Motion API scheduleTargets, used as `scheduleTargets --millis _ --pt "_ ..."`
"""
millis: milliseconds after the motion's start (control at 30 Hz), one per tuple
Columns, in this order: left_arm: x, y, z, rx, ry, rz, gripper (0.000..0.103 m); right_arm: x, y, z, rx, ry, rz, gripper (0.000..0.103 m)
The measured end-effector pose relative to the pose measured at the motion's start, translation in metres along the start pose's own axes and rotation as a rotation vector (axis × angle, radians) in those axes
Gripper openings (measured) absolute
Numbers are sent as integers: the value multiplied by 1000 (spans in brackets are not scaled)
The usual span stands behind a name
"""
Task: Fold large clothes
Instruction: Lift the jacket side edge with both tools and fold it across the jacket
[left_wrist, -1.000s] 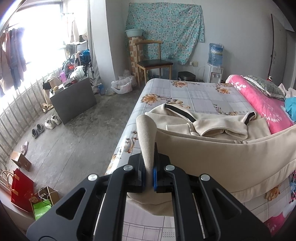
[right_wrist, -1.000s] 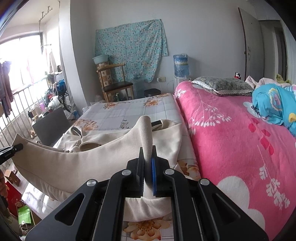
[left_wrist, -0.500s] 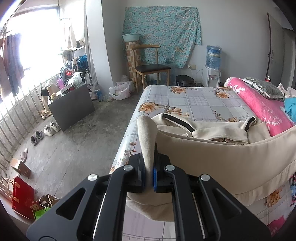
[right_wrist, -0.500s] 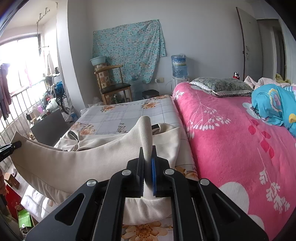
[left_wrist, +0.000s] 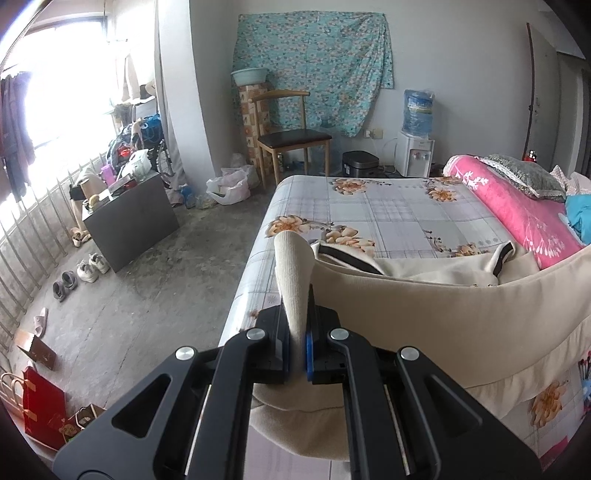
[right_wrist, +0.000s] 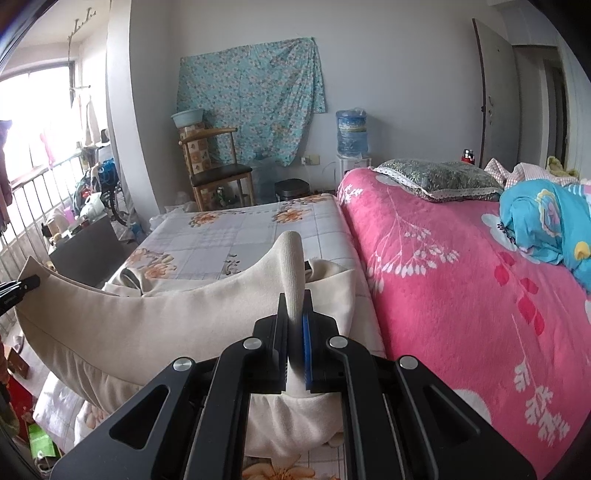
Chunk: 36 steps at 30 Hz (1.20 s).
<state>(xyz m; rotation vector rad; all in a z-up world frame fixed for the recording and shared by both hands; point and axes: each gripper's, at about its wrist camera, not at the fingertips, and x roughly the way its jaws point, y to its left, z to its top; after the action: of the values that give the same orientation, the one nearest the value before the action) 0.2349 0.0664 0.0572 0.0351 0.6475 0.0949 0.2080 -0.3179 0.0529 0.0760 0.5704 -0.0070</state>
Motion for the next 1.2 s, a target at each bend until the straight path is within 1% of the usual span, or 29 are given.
scheduleTargets --millis 300,467,633,767,867,967,1133,1200 --pt "35 7 20 -3 4 -74 6 32 9 25 -35 58 -49 6" --pt "58 12 26 -2 20 -121 6 51 14 35 -39 98 -54 6" --pt "74 12 31 31 20 -150 6 69 19 42 -49 140 -66 6" --pt "87 11 28 56 38 -166 6 88 21 44 -56 183 -59 6" --pt "103 12 26 49 73 -173 6 111 20 41 -67 234 -56 6" --pt "122 12 23 47 126 -183 6 134 15 35 -55 298 -27 6" --pt "167 14 13 35 269 -214 6 176 2 17 -17 433 23 6" --pt "181 15 8 36 310 -218 6 189 -7 10 22 486 53 7"
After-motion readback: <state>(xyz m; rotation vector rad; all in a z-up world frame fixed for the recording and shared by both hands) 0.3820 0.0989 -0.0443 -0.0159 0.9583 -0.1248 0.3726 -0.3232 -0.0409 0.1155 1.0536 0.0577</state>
